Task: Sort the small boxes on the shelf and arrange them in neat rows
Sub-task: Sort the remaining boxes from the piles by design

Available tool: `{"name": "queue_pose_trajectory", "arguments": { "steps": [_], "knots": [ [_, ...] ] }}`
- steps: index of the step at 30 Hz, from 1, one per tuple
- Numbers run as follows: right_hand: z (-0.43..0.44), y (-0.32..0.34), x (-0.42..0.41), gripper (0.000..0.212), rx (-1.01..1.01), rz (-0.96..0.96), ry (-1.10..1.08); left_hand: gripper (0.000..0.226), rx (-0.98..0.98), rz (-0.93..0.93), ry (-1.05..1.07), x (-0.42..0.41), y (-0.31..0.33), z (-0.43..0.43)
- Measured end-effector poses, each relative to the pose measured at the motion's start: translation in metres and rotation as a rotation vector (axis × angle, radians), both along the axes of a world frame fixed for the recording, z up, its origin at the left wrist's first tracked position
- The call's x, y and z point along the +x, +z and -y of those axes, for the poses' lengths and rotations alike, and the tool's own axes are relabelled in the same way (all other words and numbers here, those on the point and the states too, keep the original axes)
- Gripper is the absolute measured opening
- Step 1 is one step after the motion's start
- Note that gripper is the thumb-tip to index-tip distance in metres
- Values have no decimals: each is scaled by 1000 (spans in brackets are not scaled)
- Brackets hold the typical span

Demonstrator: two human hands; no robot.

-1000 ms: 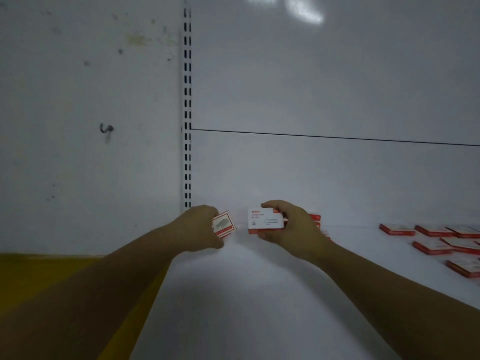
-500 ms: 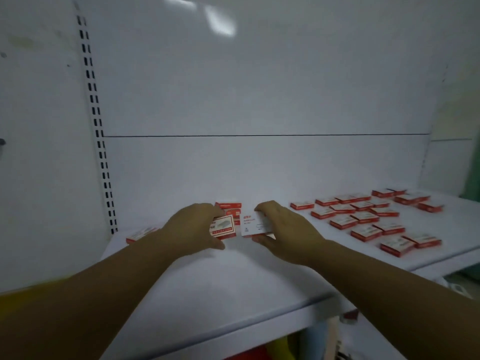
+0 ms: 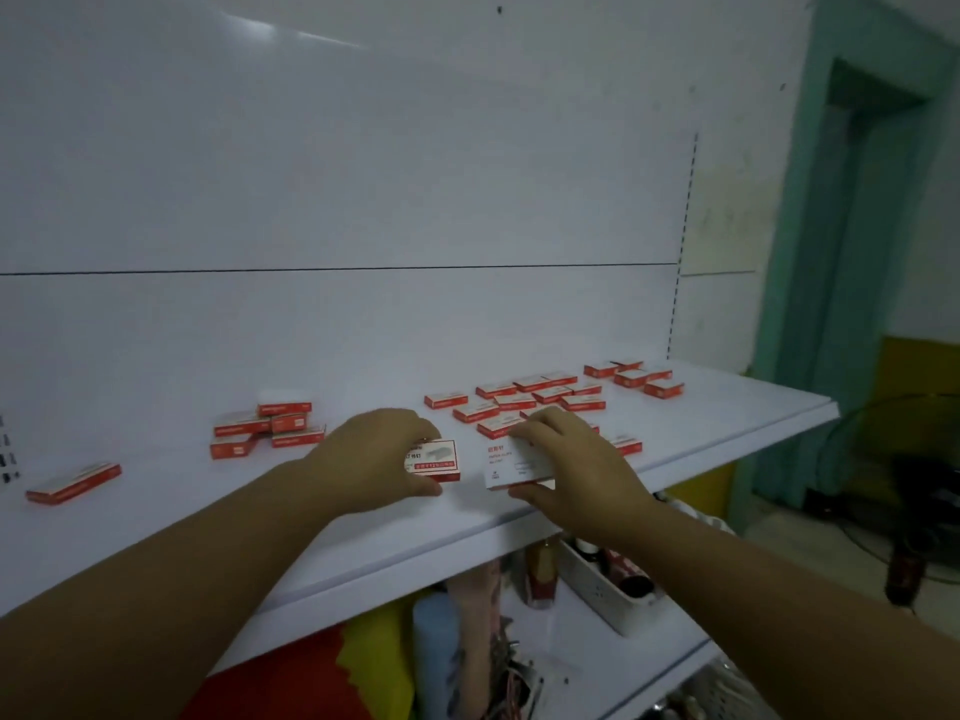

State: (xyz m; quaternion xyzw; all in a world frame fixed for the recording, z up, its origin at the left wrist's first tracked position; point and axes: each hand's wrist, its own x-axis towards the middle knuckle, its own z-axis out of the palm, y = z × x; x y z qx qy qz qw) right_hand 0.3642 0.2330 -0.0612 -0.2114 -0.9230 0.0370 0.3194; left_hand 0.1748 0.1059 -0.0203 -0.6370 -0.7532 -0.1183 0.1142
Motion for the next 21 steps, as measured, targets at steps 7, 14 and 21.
{"name": "queue_pose_trajectory", "arguments": {
  "steps": [7, 14, 21],
  "knots": [
    [-61, 4, 9, 60, -8, 57, -42, 41, -24, 93, -172, 6, -2, -71],
    [-142, 13, 4, 57, -34, 101, -93, 37, 32, 155, -200, -10, -1, -152],
    [-215, 17, 16, 54, -91, 117, -80, 52, 34, 191, -127, 9, 3, -210]
  ]
}}
